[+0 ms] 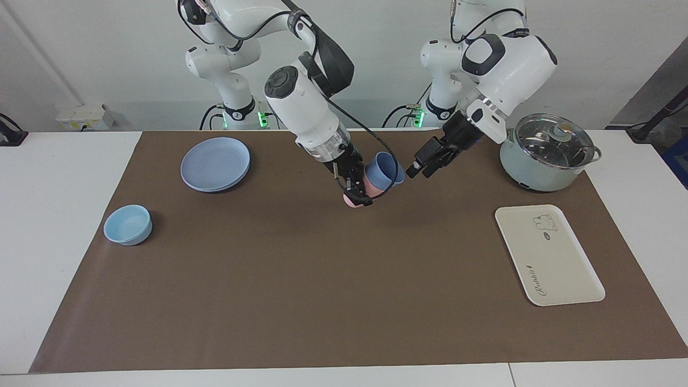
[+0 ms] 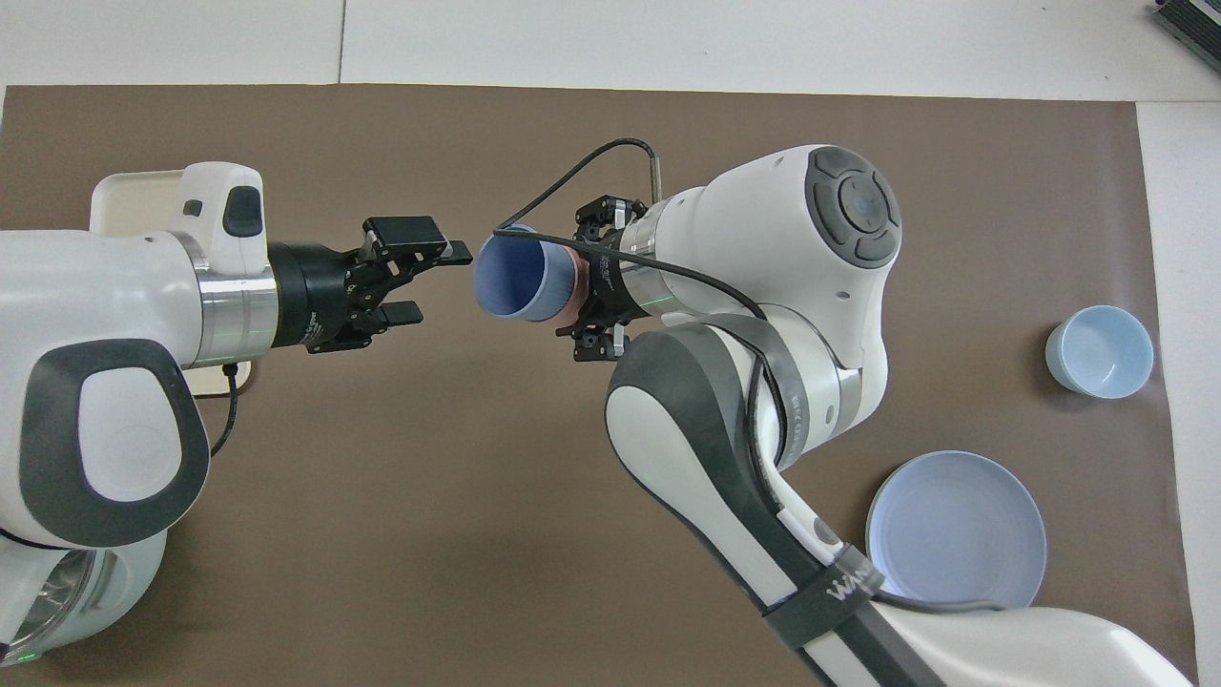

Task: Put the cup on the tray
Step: 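Close the left gripper on the cup held by the right gripper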

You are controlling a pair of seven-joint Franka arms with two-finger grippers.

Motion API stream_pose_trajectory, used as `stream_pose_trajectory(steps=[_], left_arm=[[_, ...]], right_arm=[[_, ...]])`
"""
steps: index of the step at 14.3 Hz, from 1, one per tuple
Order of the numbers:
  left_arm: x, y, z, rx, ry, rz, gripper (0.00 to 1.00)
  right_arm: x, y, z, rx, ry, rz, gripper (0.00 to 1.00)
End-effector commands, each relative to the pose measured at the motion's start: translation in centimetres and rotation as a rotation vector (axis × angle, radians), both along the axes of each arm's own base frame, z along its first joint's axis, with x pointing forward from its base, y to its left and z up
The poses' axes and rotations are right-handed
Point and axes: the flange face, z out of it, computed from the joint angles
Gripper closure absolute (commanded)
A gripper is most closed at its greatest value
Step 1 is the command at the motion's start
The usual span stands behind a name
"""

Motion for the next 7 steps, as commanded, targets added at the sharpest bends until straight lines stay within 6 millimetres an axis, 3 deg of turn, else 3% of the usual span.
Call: stream_pose_trajectory(steps=[1,4,5,7], left_arm=[[-1.1,-2.3,0.7,-0.021,-0.025,-0.028,0.24],[-0.9,-2.3,0.7,-0.012,-0.068,-0.037,0.40],[-1.0,-2.6,0.8,-0.013,-0.073,-0.040,0.41],[-0.9,-3.6,0.5,-0.013,-0.096,-0.033,0.55]], right_arm=[[-0.2,-0.5,0.5,-0.005,-0.001,-0.023,1.00],[-0.1,-0.6,0.5,-0.005,-0.002,-0.023,1.00],[0.0,-0.8,0.5,-0.004,-0.003,-0.026,1.00],[0.1,-0.9,0.5,-0.003,-0.004,-0.029,1.00]])
